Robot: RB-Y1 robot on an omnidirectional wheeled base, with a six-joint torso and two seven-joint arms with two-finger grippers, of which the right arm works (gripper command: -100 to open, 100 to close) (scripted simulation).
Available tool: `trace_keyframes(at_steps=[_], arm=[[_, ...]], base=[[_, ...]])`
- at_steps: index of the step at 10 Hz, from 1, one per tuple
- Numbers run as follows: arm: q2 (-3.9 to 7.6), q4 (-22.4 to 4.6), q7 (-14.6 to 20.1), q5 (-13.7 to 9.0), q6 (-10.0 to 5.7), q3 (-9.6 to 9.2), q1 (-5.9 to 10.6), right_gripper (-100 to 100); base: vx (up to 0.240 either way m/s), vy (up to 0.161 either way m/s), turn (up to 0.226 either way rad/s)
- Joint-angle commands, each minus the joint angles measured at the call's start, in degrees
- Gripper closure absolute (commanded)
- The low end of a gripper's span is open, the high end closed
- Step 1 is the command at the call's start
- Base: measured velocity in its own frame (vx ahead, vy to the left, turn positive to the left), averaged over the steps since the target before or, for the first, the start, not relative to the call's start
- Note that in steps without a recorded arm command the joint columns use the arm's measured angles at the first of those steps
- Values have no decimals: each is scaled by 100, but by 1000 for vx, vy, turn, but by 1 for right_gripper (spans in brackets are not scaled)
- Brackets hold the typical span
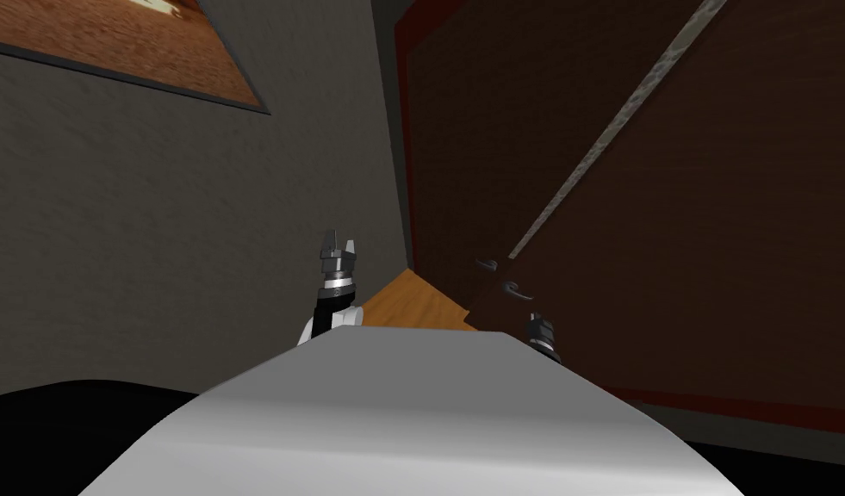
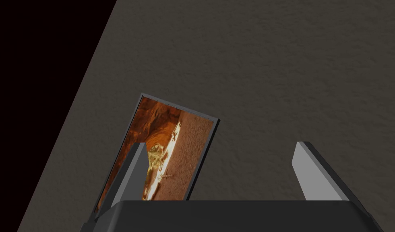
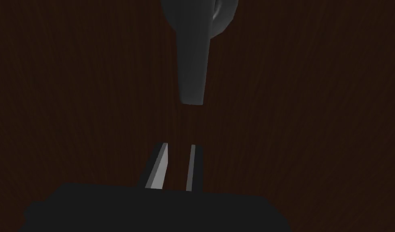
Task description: Pull the door open
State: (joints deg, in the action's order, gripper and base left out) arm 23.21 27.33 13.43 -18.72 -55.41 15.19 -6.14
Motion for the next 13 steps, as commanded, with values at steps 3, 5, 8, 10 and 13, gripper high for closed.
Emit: trace_keyframes(at_steps=[3, 5, 8, 10, 13], arm=[[8, 90, 135, 120, -87, -170, 32, -100], [6, 59, 140, 127, -106, -180, 49, -100], [-17, 9, 69, 105, -85, -131, 95, -100], [-30, -11, 25, 92, -68, -103, 129, -100], [-42, 5, -6, 86, -48, -86, 156, -100]], base=[[-125, 160, 50], [-95, 77, 20], [113, -110, 8], [165, -116, 17], [149, -89, 28]])
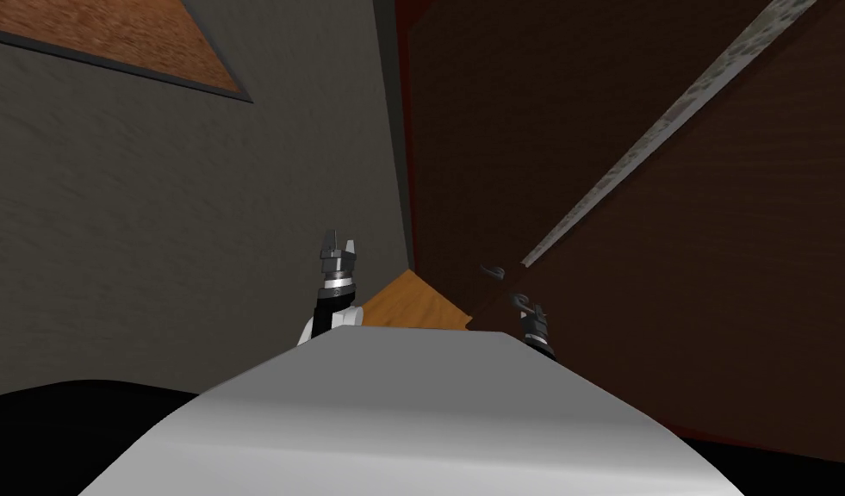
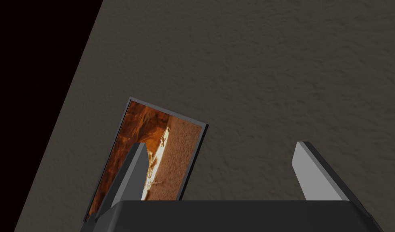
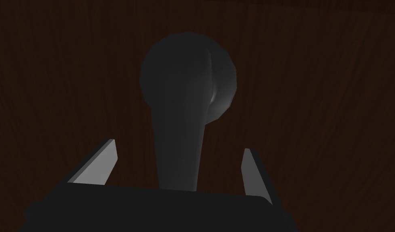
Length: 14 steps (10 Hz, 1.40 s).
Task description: Pull the door open
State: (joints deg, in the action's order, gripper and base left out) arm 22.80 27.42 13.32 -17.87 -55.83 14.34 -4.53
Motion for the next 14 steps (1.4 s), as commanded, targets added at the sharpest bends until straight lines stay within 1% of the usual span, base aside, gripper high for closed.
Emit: trace_keyframes(at_steps=[1, 6, 7, 9, 10, 11, 13, 14], arm=[[-1, -5, 5, 0, -5, -1, -5, 100], [-1, -5, 5, 0, -5, -1, -5, 100], [22, 40, 96, 93, -48, -130, -43, 100], [42, 78, 167, 160, -88, -224, -67, 100], [42, 78, 167, 160, -88, -224, -67, 100], [73, 136, 274, 261, -147, -365, -105, 100], [109, 205, 403, 384, -218, -536, -150, 100], [109, 205, 403, 384, -218, -536, -150, 100]], base=[[-11, 9, -10], [-17, 10, -2], [-104, -11, 77], [-209, -14, 74], [-152, 12, 26], [-197, 1, 57], [-251, -10, 92], [-175, 7, 34]])
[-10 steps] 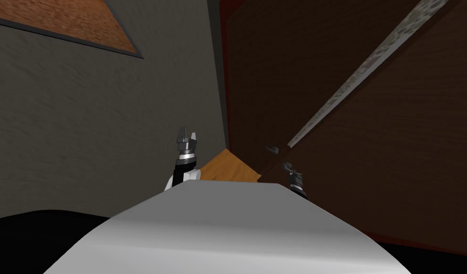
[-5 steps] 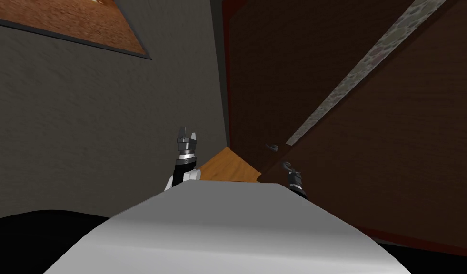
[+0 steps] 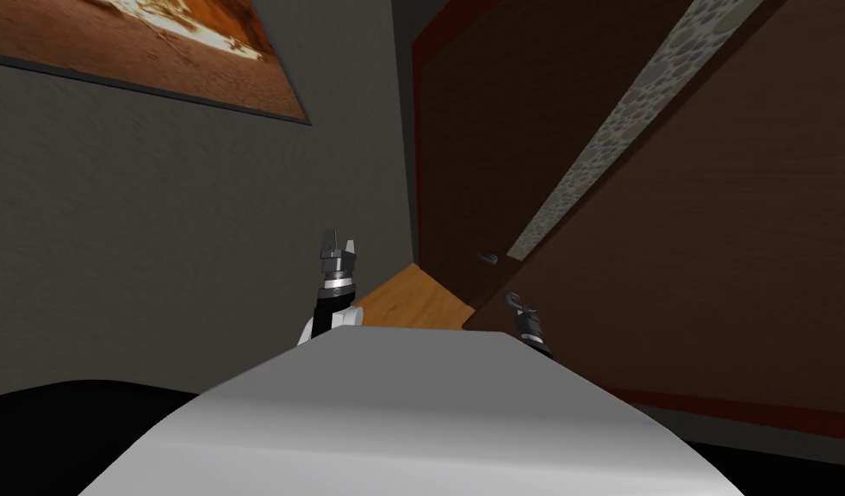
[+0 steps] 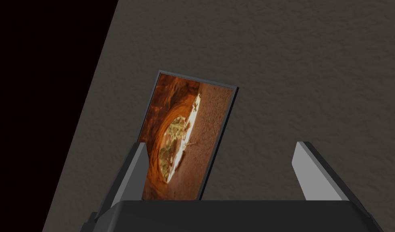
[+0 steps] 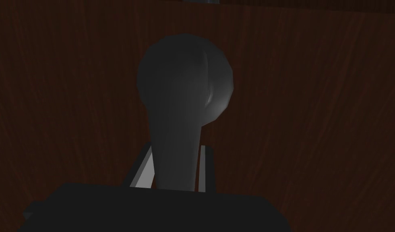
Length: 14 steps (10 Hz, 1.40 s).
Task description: Pull the door open
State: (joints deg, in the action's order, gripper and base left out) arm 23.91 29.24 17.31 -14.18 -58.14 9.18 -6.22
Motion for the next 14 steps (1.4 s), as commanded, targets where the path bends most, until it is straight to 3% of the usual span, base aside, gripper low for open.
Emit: trace_keyframes(at_steps=[1, 2, 5, 9, 10, 11, 13, 14], arm=[[26, 74, 99, 104, -40, -146, -15, 100], [38, -66, 57, 53, -56, -72, 40, 100], [132, 30, 312, 274, -358, -395, -164, 100], [227, 143, 537, 471, -629, -683, -353, 100], [238, 284, 479, 420, -492, -605, -408, 100], [261, 341, 536, 514, -638, -741, -543, 100], [277, 370, 567, 567, -740, -817, -605, 100], [305, 417, 619, 656, -911, -944, -709, 100]], base=[[-234, 20, 59], [-125, 7, 14], [-232, -25, 80], [-230, -8, 48], [-110, 12, -17], [-139, -66, 19], [-174, -58, 46], [-183, -64, 54]])
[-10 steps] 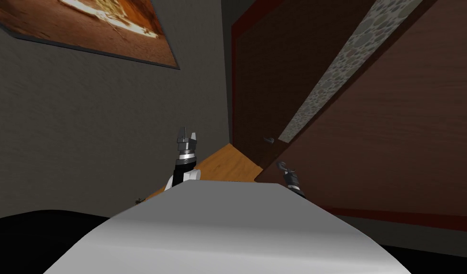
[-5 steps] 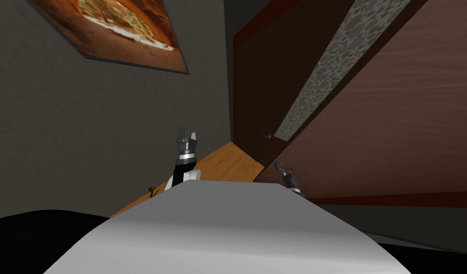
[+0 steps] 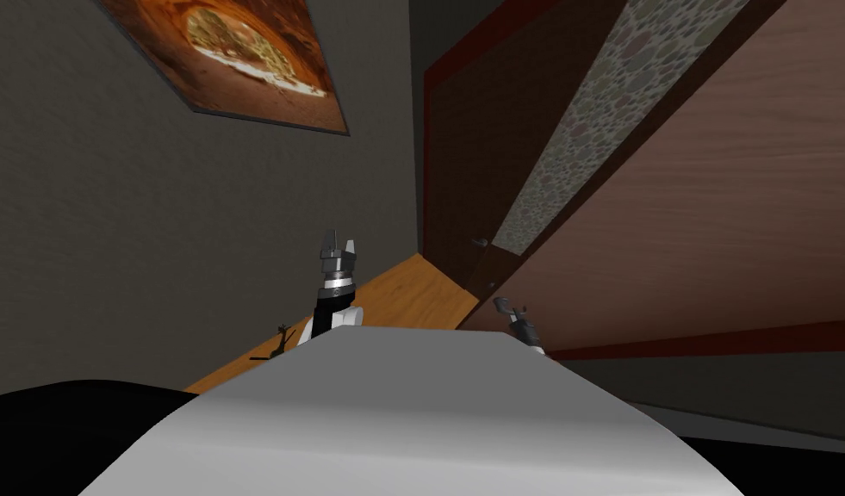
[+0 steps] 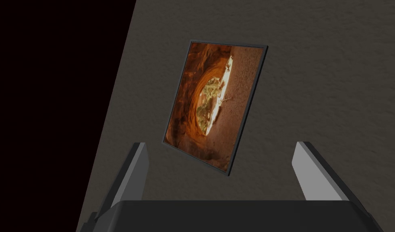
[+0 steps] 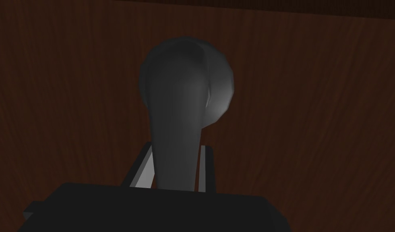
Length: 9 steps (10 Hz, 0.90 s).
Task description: Pull the door open
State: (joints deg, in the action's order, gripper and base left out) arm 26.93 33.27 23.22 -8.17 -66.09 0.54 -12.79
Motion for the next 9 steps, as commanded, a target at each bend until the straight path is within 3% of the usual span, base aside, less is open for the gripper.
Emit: trace_keyframes(at_steps=[1, 2, 5, 6, 9], arm=[[12, 29, 46, 85, -173, -122, -86, 100], [12, 29, 46, 85, -173, -122, -86, 100], [62, 113, 140, 244, -479, -350, -273, 100], [61, 88, 110, 205, -390, -291, -207, 100], [85, 8, 150, 260, -593, -384, -264, 100]], base=[[-185, -68, 36], [-107, -41, -4], [-148, -58, 34], [-83, -32, 10], [-187, -62, 159]])
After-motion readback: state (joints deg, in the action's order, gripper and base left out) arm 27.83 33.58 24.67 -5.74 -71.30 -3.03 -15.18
